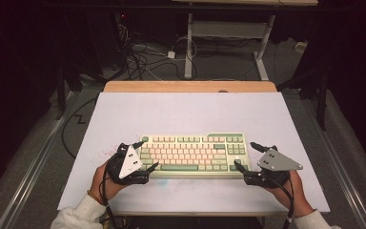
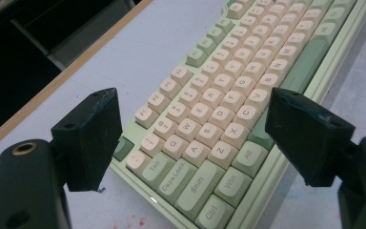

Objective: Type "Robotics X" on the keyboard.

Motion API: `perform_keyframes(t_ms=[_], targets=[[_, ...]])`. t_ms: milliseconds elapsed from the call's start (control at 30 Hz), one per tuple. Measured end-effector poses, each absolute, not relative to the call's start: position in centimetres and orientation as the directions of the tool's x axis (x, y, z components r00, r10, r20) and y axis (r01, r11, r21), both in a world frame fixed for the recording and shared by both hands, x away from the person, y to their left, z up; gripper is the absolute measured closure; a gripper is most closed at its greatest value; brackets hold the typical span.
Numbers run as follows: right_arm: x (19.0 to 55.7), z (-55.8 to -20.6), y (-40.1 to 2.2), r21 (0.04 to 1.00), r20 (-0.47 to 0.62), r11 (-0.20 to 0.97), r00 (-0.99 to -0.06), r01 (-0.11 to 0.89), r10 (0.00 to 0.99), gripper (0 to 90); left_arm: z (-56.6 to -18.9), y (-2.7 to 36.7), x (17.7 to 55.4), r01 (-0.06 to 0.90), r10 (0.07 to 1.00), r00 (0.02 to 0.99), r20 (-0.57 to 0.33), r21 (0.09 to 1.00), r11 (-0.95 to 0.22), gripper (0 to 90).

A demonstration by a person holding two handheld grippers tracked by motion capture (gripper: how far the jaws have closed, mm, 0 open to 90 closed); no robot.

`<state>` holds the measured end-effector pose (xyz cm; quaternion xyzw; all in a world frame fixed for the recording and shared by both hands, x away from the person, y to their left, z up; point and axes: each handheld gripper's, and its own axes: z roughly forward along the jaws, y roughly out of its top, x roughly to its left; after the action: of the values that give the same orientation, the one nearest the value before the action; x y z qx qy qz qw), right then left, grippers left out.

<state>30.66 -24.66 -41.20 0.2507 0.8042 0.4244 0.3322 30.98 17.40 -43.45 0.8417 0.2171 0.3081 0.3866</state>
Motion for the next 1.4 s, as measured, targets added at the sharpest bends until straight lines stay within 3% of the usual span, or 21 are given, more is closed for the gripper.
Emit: perform_keyframes(t_ms=[1400], targets=[[28.3,-43.2,-31.1,0.865,-0.309,0.471,-0.552,0.175,0.774,21.1,-45.6,21.5,29.6,0.175,0.657,0.676,0.332,0.795,-0.581,19.5]])
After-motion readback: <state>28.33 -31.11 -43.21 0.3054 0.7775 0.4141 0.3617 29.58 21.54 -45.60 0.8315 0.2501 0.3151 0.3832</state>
